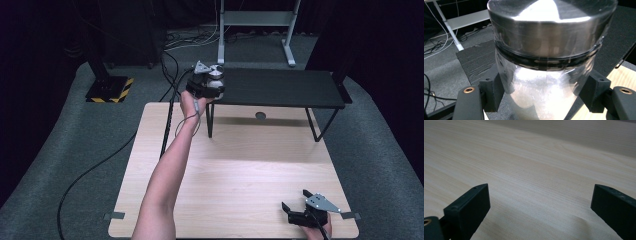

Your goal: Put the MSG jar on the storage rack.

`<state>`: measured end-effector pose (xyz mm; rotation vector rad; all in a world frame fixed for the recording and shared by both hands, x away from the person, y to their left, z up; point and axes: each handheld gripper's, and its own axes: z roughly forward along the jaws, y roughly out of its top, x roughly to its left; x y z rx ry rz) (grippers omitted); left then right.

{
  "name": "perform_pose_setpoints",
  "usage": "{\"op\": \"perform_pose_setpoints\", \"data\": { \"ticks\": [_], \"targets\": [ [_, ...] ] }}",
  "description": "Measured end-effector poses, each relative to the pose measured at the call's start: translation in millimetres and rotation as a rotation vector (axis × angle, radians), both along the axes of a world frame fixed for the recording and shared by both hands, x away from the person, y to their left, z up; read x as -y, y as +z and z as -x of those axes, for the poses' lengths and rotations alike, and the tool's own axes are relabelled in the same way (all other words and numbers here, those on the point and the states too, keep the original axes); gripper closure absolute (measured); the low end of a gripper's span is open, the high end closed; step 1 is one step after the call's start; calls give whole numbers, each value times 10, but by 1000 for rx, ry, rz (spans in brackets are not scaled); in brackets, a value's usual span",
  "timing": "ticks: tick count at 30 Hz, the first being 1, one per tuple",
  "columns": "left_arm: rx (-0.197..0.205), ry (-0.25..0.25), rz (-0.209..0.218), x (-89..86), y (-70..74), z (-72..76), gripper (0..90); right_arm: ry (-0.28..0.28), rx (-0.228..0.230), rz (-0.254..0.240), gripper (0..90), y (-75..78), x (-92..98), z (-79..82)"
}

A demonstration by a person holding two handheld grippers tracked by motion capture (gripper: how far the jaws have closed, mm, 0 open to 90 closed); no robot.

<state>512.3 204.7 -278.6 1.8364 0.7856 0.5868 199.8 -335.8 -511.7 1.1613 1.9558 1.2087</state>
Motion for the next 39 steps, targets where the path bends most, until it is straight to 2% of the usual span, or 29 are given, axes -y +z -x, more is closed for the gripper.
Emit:
{"op": "perform_pose_setpoints", "data": {
  "ticks": [8,9,10,11,12,13,14,15,16,17,18,19,20,21,22,23,24,25,28,29,32,33,36,37,38,39],
  "targets": [
    [-1,-2,-10,5,17,-1,305,5,-2,2,12,2,3,-8],
    [-4,24,-35,55,45,32,296,6,-1,0,10,0,5,-6],
    [-4,24,-35,55,45,32,184,6,-1,0,10,0,5,-6],
    [-51,68,-50,112,104,47,64,12,-3,-5,5,0,16,-15],
    [-51,68,-50,112,104,47,14,12,-3,-5,5,0,16,-15],
    [-47,47,-42,55,120,111,6,12,-4,-8,4,-1,21,-17],
    [-47,47,-42,55,120,111,3,12,-4,-8,4,-1,21,-17],
    [-37,40,-64,27,169,200,2,13,-1,-2,4,-2,13,-13],
    [-37,40,-64,27,169,200,2,13,-1,-2,4,-2,13,-13],
    [-38,36,-47,-39,191,304,2,11,1,1,4,-3,7,-12],
    [-38,36,-47,-39,191,304,2,11,1,1,4,-3,7,-12],
    [-38,27,-41,-108,214,413,2,6,0,-2,4,-4,3,-9],
    [-38,27,-41,-108,214,413,2,6,0,-2,4,-4,3,-9],
    [-26,22,-59,-159,235,536,2,5,0,-4,4,-5,2,-9],
    [-26,22,-59,-159,235,536,2,3,-2,-5,4,-4,0,-10],
    [-17,9,-58,-234,235,648,2,2,-3,-5,4,-2,-2,-11],
    [-17,9,-58,-234,235,648,2,2,-3,-5,4,-2,-2,-11],
    [-14,0,-56,-303,225,754,2,1,-6,-6,4,0,-3,-13],
    [-20,-10,-67,-359,218,840,2,1,-6,-6,4,0,-3,-13],
    [-35,-20,-82,-403,205,915,2,-1,-7,-4,4,2,-7,-14],
    [-47,-36,-106,-435,180,988,2,-2,-7,-4,4,3,-10,-14],
    [-52,-48,-120,-462,126,1057,2,-4,-7,-4,4,2,-12,-13],
    [-60,-61,-135,-485,69,1115,2,-5,-6,-2,4,2,-17,-12],
    [-61,-66,-160,-490,4,1173,2,-6,-7,-2,4,3,-19,-12],
    [-61,-66,-160,-490,4,1173,2,-6,-7,-2,4,3,-19,-12],
    [-73,-76,-169,-512,-65,1205,3,-8,-6,-3,4,2,-19,-11]
  ]
}}
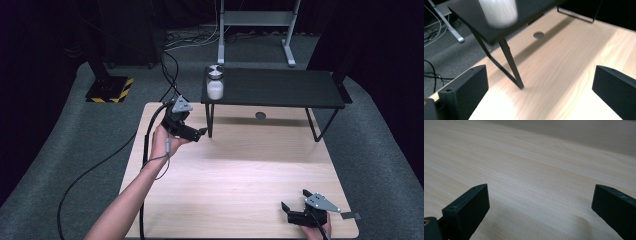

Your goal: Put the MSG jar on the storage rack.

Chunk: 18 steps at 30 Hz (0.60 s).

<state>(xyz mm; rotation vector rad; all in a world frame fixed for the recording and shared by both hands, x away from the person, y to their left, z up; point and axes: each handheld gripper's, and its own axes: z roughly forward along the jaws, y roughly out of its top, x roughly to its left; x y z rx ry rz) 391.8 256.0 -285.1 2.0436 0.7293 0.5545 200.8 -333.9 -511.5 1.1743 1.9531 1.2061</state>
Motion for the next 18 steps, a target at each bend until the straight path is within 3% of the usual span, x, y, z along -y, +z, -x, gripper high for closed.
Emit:
{"op": "perform_pose_setpoints", "data": {
  "ticks": [5,10,18],
  "targets": [
    [-13,-5,-5,-66,-155,61,2,-2,2,2,5,-2,-7,3],
    [-45,-3,26,-163,-336,81,2,-3,1,3,5,-1,-10,3],
    [-69,-10,31,-246,-480,130,3,-5,1,4,5,-1,-14,3]
  ]
}}
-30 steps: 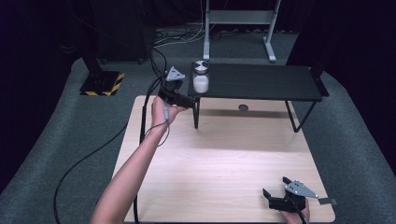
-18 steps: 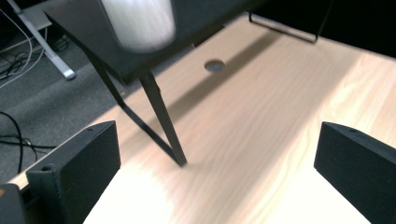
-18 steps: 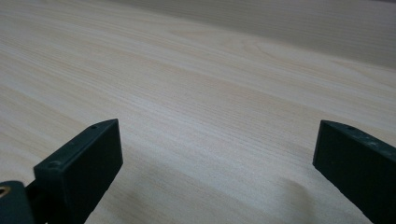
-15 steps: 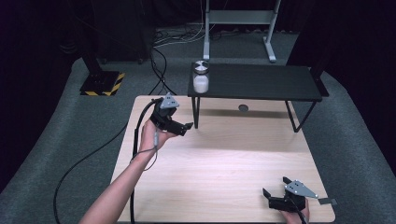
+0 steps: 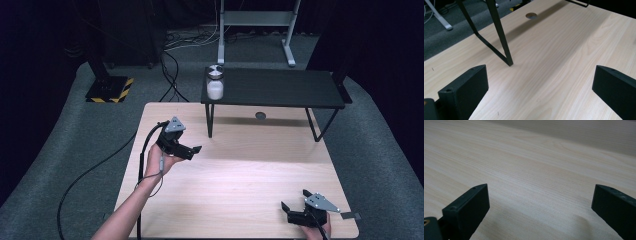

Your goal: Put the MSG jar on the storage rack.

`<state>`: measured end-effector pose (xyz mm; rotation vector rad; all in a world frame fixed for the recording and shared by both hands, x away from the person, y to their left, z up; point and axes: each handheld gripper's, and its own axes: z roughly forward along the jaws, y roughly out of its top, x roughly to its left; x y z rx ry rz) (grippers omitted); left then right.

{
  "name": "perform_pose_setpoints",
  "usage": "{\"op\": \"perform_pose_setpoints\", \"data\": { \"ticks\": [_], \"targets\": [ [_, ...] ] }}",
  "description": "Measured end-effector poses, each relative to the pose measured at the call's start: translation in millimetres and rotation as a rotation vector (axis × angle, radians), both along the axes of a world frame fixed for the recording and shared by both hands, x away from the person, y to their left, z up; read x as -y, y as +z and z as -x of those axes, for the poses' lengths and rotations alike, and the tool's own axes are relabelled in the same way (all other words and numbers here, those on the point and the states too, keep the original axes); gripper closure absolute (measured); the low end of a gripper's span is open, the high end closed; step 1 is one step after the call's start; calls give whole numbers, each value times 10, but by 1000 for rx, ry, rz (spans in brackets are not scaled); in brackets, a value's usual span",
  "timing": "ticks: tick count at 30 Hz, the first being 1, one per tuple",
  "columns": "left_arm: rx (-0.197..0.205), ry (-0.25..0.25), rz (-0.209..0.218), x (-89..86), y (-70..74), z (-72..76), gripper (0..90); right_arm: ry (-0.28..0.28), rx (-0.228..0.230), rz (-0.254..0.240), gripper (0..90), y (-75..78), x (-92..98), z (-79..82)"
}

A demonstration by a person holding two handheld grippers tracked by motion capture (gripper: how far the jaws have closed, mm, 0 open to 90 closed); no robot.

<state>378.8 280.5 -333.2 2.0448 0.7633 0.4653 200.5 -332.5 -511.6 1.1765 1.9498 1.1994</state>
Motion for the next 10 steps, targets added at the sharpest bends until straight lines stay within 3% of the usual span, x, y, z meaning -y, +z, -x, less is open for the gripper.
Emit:
{"op": "perform_pose_setpoints", "data": {
  "ticks": [3,4,10],
  "targets": [
    [-6,0,11,-35,-52,25,3,-1,-1,0,5,1,-1,-1],
    [-13,4,28,-77,-135,58,3,-2,-2,1,5,4,-3,-3],
    [-37,9,48,-147,-325,115,3,-6,0,-6,5,-2,3,3]
  ]
}}
